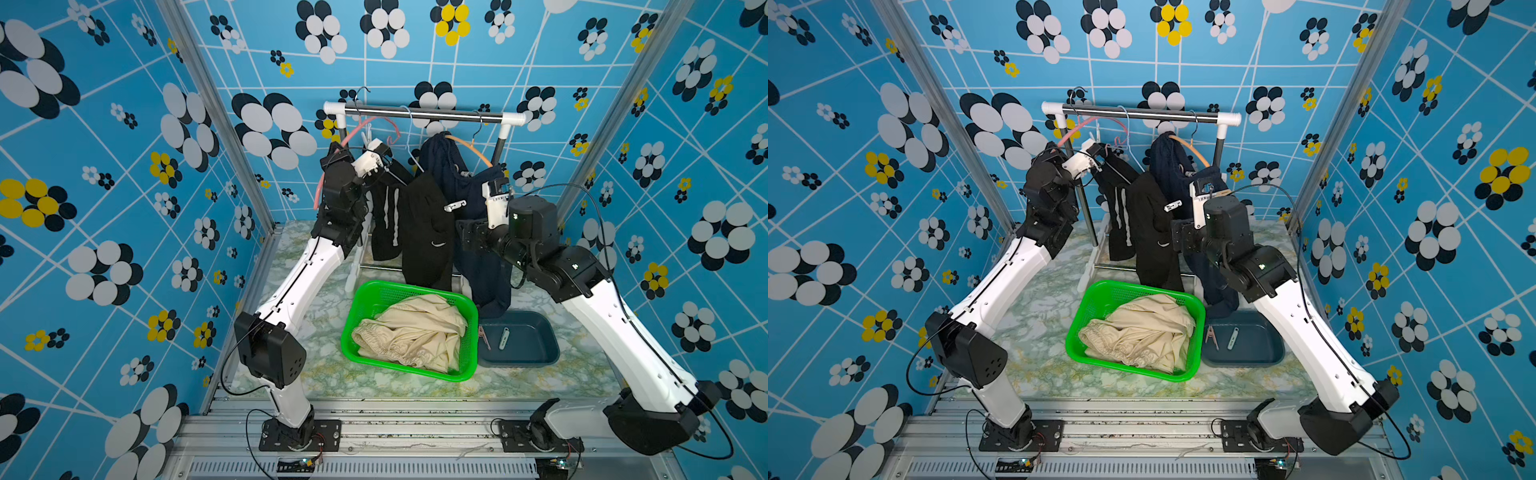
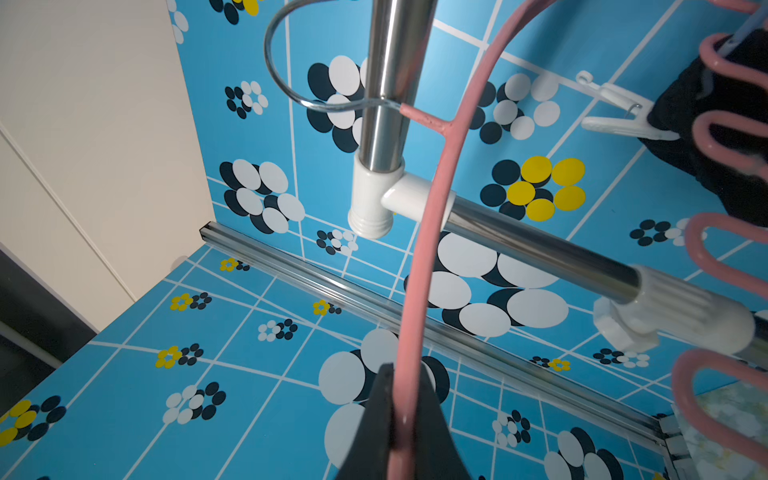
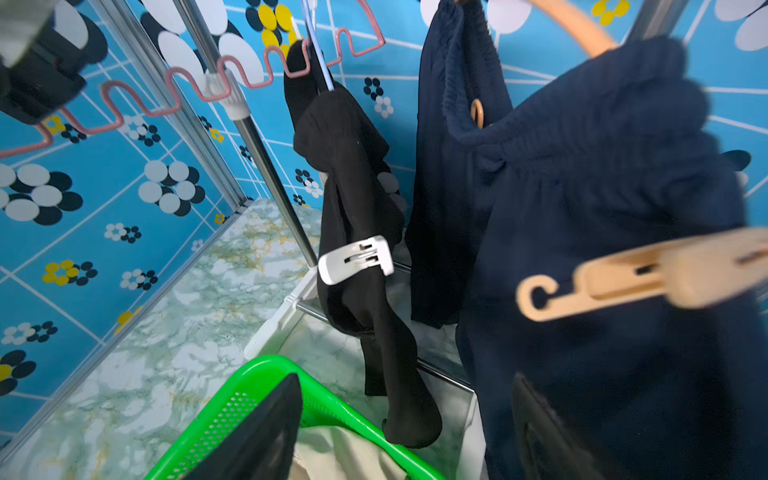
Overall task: Remove the clothespins securing shorts to the hanger
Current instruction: Place the hanger on the clothesline, then adjust the hanger on the clothesline.
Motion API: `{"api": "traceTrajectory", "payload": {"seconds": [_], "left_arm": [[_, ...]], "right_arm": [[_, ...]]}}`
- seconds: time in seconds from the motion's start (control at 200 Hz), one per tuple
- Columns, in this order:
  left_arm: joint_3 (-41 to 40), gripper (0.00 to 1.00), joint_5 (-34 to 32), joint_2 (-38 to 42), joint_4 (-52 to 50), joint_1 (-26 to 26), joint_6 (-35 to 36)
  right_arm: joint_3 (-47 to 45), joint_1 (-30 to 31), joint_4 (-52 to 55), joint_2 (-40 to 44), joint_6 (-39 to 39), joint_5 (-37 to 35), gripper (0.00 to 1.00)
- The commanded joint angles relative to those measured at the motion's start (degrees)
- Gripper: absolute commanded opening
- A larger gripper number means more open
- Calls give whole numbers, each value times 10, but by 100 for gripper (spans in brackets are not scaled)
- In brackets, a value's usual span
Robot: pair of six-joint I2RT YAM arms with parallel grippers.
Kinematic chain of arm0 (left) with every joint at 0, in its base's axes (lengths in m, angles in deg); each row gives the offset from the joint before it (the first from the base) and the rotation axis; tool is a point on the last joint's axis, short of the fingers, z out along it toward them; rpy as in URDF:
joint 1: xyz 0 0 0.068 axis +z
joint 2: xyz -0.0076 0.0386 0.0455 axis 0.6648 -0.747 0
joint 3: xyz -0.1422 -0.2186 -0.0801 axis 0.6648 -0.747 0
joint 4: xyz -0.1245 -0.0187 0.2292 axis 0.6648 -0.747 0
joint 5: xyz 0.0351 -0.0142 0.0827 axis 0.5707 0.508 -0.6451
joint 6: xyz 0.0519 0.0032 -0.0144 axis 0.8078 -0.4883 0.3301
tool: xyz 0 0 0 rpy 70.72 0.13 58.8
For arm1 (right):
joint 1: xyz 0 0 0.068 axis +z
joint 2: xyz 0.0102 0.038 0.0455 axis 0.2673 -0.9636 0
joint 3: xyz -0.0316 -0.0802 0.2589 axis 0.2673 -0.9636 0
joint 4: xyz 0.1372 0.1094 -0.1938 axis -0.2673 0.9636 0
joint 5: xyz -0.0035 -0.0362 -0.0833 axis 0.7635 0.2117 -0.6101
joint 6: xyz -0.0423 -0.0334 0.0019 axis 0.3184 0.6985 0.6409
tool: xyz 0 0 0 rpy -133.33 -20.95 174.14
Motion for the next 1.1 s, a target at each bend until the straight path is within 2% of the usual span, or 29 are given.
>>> {"api": "traceTrajectory", "payload": {"seconds": [0.0,0.105,0.38,0.605,0.69,0.825,1.095], "left_arm": [[-24,0,-10,15,8,15,3],[-35,0,-6,11,7,18,2],[-59,0,0,-4,48,17,39],[-86,2,6,-1,39,16,15],[-88,5,5,-4,45,15,15],[-83,13,6,-10,45,12,15],[-92,29,5,-2,41,6,-3]], "right_arm": [[-30,-13,-16,-1,12,55,81],[-51,-22,-55,-7,5,74,80],[-70,-26,-102,-27,10,56,79],[-74,-27,-132,-48,27,46,78],[-64,-26,-137,-66,42,31,82],[-32,-27,-145,-95,62,15,83],[-11,-27,-155,-115,50,56,69]]}}
